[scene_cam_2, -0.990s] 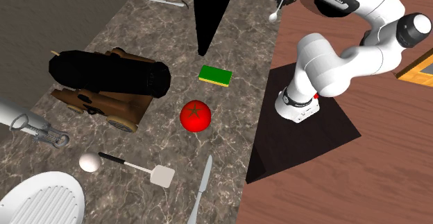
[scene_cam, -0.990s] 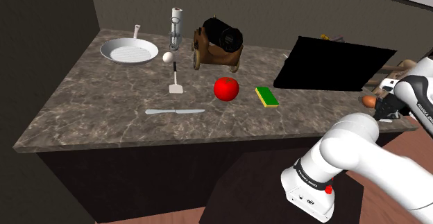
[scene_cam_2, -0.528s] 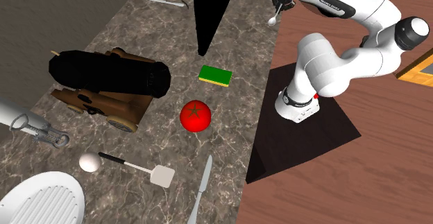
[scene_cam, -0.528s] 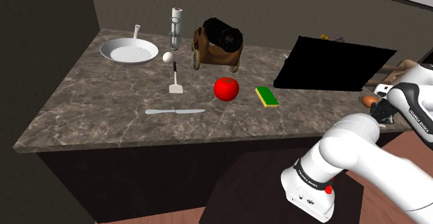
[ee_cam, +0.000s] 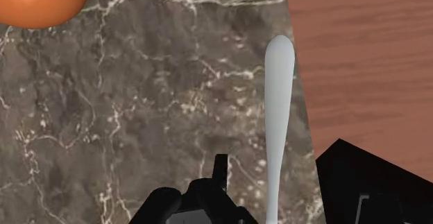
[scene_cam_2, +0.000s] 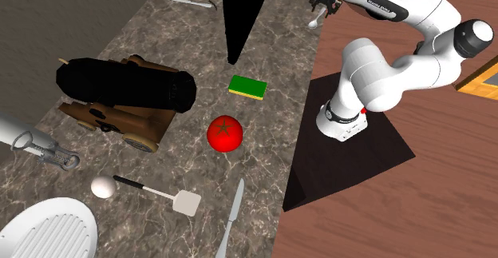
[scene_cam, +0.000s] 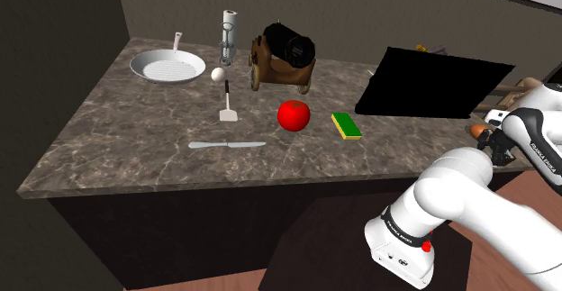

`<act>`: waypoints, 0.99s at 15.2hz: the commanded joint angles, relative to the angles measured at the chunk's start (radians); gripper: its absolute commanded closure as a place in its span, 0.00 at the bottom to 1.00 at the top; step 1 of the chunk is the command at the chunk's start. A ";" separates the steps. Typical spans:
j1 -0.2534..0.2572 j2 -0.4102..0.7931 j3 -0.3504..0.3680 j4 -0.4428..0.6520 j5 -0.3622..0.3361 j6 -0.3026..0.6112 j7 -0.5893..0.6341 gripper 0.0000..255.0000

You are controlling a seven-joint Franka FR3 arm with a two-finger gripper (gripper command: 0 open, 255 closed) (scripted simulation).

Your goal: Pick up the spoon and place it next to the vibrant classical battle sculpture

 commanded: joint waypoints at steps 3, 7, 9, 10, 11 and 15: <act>0.000 0.000 0.000 0.000 0.000 0.000 0.000 0.00; 0.012 0.024 0.097 0.010 0.086 -0.048 0.008 0.00; 0.015 0.032 0.122 0.015 0.109 -0.060 0.010 0.00; 0.015 0.032 0.122 0.015 0.109 -0.060 0.010 0.00; 0.015 0.032 0.122 0.015 0.109 -0.060 0.010 0.00; 0.015 0.032 0.122 0.015 0.109 -0.060 0.010 0.00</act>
